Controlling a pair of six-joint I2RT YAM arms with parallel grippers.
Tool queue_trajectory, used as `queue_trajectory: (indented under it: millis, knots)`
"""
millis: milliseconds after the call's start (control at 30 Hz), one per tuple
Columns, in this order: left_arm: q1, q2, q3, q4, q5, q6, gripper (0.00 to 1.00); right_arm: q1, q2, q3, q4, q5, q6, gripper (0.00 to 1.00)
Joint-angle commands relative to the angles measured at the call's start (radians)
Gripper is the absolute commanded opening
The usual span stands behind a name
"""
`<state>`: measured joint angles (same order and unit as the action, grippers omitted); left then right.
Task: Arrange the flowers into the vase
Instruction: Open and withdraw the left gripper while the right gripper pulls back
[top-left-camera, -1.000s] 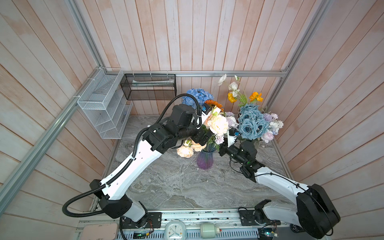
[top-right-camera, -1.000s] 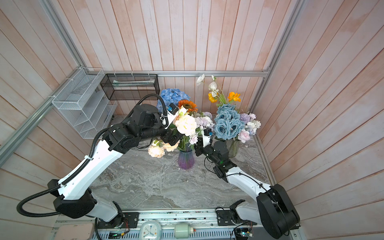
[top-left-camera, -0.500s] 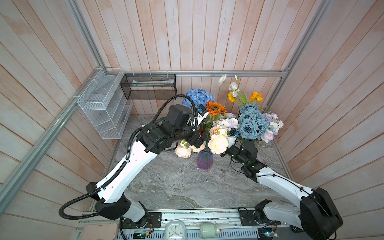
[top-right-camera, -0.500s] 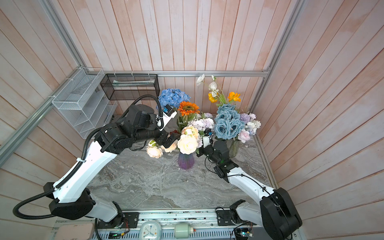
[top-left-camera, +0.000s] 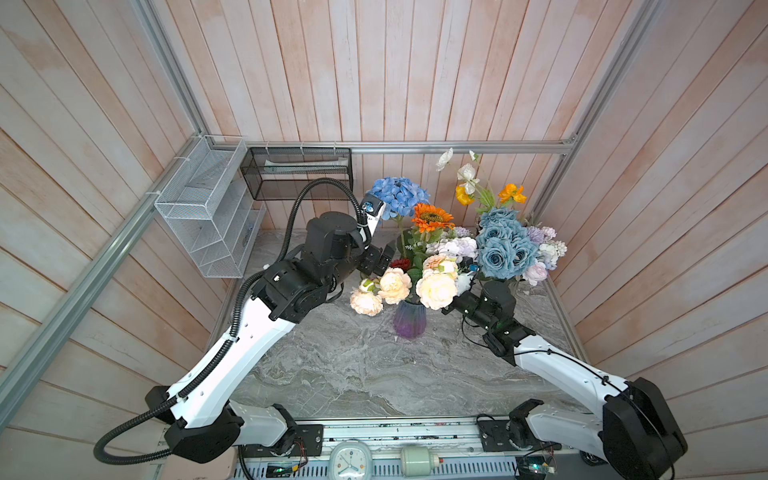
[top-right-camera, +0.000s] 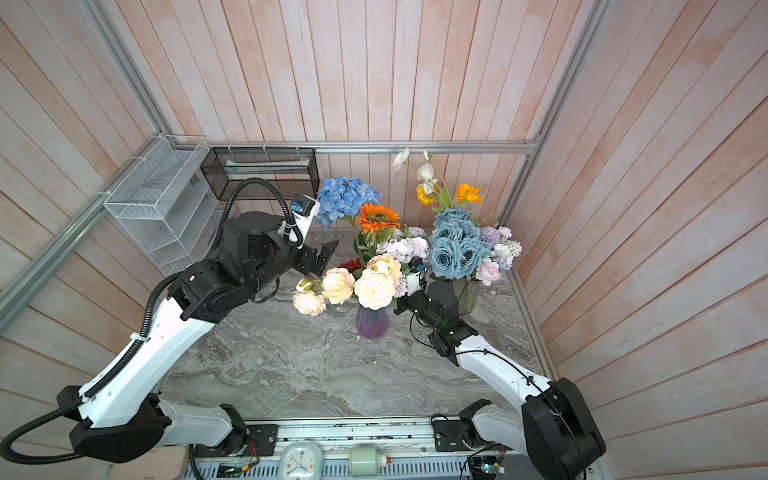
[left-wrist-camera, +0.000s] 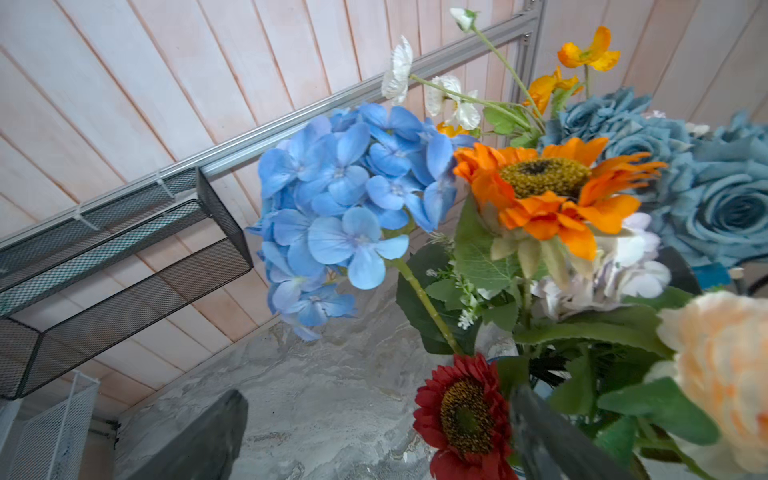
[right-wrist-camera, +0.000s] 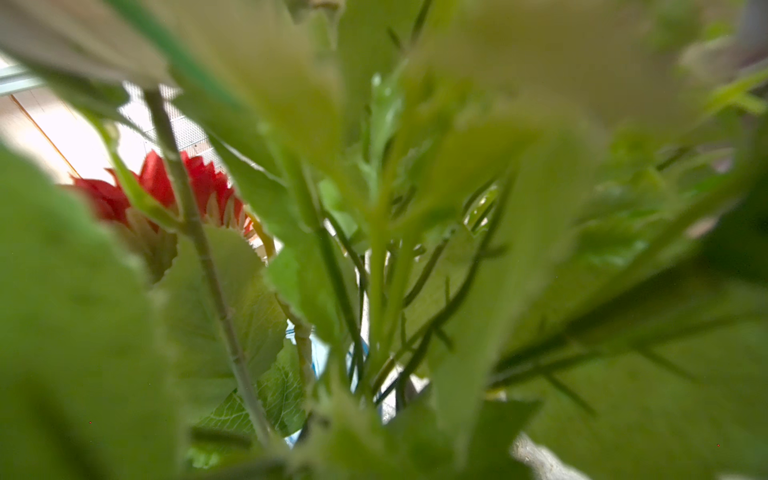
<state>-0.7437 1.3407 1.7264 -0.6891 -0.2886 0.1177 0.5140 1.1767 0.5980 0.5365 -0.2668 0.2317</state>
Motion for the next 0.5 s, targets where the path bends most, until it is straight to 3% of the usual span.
queue_trajectory:
  millis: [0,100,233,467]
  knots:
    - [0.038,-0.049,-0.082,0.182,-0.034,-0.034,1.00,0.015,0.016,0.010,-0.113,-0.018,-0.023,0.25]
    - [0.093,-0.092,-0.182,0.311,0.014,-0.083,1.00,0.025,0.038,0.034,-0.158,-0.015,-0.036,0.25]
    - [0.177,-0.141,-0.321,0.461,0.083,-0.161,1.00,0.032,0.040,0.046,-0.209,-0.009,-0.048,0.33]
    - [0.250,-0.180,-0.473,0.567,0.148,-0.264,1.00,0.031,-0.012,0.045,-0.262,-0.012,-0.042,0.48]
